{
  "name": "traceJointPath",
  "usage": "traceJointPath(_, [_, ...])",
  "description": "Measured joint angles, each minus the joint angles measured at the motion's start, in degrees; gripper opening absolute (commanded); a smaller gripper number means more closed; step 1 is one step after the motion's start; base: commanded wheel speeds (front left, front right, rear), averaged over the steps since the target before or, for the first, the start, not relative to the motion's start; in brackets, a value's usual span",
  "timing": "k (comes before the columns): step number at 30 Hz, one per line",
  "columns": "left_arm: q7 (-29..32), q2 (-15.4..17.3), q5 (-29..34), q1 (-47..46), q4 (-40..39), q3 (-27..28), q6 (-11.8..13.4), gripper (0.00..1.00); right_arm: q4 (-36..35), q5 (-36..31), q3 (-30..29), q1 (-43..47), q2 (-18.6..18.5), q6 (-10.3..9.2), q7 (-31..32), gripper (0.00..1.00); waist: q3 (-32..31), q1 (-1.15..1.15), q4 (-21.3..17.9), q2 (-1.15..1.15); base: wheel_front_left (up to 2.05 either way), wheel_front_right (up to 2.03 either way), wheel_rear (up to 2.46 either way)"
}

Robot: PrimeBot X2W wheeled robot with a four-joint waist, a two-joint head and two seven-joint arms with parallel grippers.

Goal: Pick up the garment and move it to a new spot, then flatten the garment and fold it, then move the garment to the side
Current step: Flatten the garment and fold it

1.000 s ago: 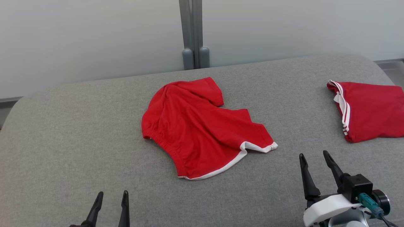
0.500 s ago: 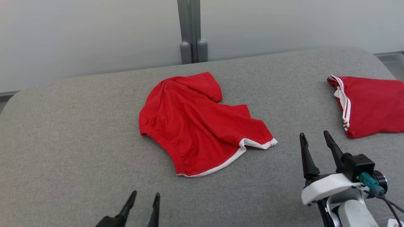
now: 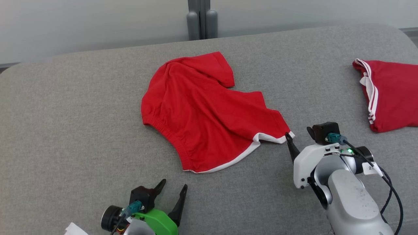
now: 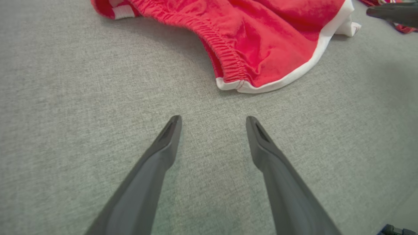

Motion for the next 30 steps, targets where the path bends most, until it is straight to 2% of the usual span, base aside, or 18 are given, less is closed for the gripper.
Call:
traceJointPath(10, [-1.5, 0.4, -3.2, -5.3, 4.3, -3.6, 0.0, 1.0, 6.3, 0.0, 0.7, -3.0, 0.0, 0.0, 0.6, 1.0, 2.0, 0.0, 1.3, 0.0, 0.0, 0.0, 0.0])
traceJointPath(16, [0.0, 0.8, -5.3, -7.5, 5.1, -5.3, 0.0, 1.0, 8.4, 0.0, 1.4, -4.5, 0.0, 0.0, 0.5, 1.0, 2.8, 0.0, 1.2, 0.0, 0.0, 0.0, 0.0])
traceJointPath(30, [3.6, 1.0, -7.2, -10.2, 1.6, -8.5, 0.0, 1.0, 10.6, 1.1, 2.6, -6.9, 0.0, 0.0, -0.1, 1.0, 4.2, 0.0, 0.6, 0.0, 0.0, 0.0, 0.0])
